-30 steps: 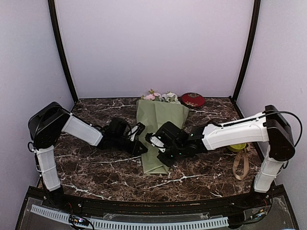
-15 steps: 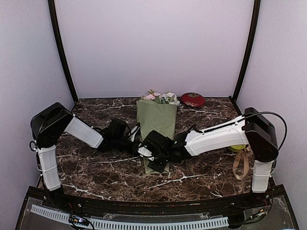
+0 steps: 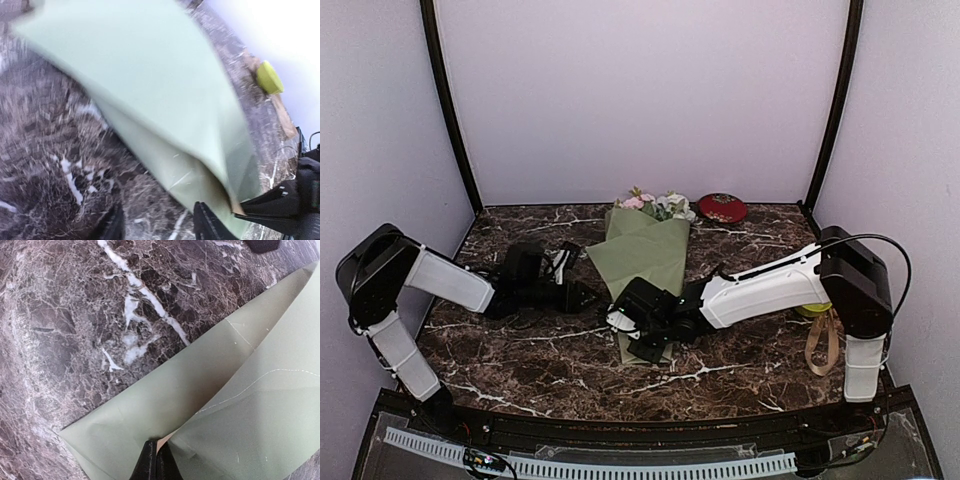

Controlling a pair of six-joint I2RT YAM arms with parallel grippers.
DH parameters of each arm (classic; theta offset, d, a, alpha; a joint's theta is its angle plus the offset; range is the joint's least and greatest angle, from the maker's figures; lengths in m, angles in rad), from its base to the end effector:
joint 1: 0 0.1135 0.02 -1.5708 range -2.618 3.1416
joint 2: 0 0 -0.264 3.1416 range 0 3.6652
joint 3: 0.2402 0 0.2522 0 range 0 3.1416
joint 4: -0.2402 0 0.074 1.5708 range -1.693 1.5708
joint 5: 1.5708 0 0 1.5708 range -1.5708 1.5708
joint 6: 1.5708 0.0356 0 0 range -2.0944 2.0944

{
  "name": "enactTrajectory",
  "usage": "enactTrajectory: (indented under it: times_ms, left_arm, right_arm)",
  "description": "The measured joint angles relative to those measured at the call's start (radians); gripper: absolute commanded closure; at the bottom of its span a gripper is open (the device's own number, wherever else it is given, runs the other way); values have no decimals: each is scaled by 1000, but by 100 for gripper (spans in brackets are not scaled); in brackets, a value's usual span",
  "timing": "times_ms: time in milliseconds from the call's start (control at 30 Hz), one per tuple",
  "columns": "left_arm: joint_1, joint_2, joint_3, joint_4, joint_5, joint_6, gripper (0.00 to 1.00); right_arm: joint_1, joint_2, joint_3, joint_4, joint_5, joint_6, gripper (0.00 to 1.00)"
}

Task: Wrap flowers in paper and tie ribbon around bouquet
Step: Fold the two-thirds-folded wrapping paper at the center of the board.

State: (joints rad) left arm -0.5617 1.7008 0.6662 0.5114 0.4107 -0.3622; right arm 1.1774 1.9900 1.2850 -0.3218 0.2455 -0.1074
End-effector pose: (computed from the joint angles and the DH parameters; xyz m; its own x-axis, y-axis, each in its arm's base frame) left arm 0.2661 -0.1842 0.1421 -0.6722 0.0392 -0.7393 0.5805 0.6477 -0.4935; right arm 0.1648 0.3745 0.1487 -0.2352 -0.8380 -0.4923 -0.8780 0.4005 -0.2622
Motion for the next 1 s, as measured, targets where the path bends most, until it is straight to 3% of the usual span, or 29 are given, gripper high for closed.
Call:
enactTrajectory:
  times_ms: [167, 333, 733, 800, 867, 933, 1000]
  left_arm:
    - [0, -88, -60, 137, 27, -40, 40]
    - [-3, 14, -53, 255, 108, -144, 35]
    - [-13, 135, 13, 336, 215, -260, 40]
    - [-14, 137, 22, 344, 225, -261, 48]
    - [-14, 143, 32, 345, 231, -265, 78]
    - [-14, 155, 43, 347, 233, -266, 98]
    - [-14, 167, 52, 344, 232, -265, 100]
  right_arm:
    - [0, 0, -1, 5, 3, 0, 100]
    - [0, 0, -3, 10, 6, 0, 100]
    - [1, 0, -15, 26, 24, -9, 100]
    - [1, 0, -16, 27, 26, -11, 100]
    - [1, 0, -16, 27, 27, -12, 100]
    - [2, 0, -16, 27, 32, -13, 100]
    - [2, 0, -16, 27, 35, -14, 100]
